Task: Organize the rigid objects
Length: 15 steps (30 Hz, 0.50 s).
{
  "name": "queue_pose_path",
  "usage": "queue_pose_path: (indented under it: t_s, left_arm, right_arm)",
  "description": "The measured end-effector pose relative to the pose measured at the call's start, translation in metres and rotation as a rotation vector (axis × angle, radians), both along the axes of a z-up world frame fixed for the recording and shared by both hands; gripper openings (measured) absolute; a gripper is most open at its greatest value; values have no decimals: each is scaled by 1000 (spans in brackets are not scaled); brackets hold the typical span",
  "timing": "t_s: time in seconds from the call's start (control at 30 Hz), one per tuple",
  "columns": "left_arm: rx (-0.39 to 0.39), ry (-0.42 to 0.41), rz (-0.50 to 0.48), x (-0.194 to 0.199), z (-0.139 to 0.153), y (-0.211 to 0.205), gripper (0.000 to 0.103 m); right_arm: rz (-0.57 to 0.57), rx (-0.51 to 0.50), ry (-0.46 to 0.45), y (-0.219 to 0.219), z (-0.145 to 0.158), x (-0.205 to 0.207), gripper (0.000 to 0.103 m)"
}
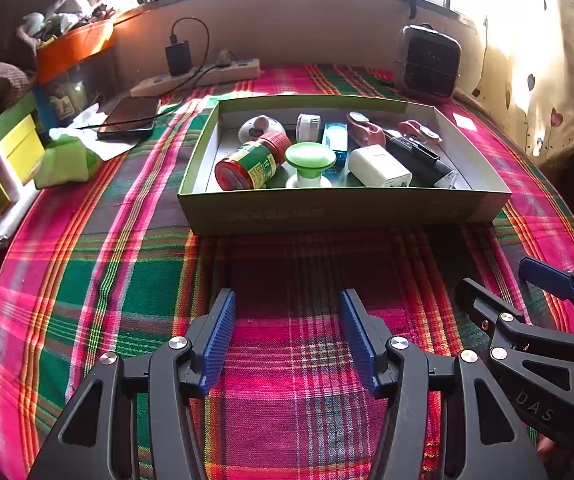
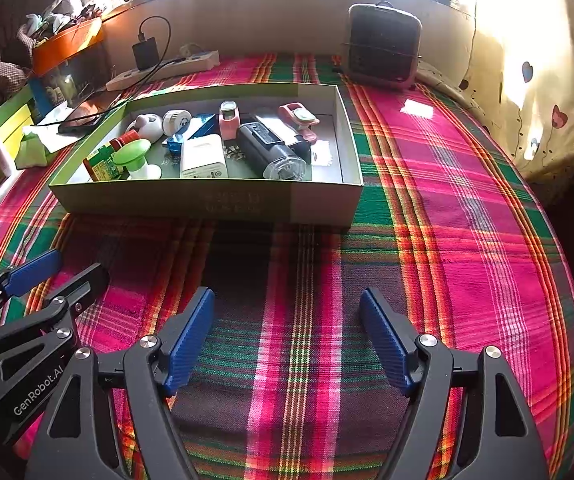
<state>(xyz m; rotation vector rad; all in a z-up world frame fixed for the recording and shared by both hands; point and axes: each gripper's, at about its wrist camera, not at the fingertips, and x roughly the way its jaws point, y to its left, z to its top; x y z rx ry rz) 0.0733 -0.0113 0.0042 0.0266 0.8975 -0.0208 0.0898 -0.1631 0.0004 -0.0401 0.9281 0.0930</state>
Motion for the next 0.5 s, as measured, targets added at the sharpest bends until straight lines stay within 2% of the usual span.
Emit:
queue_pose_path:
  t_s: [0.5]
  left_arm:
    - [0, 0, 0, 0, 0, 0, 54]
  right_arm:
    - [-1, 0, 0, 0, 0, 0, 77]
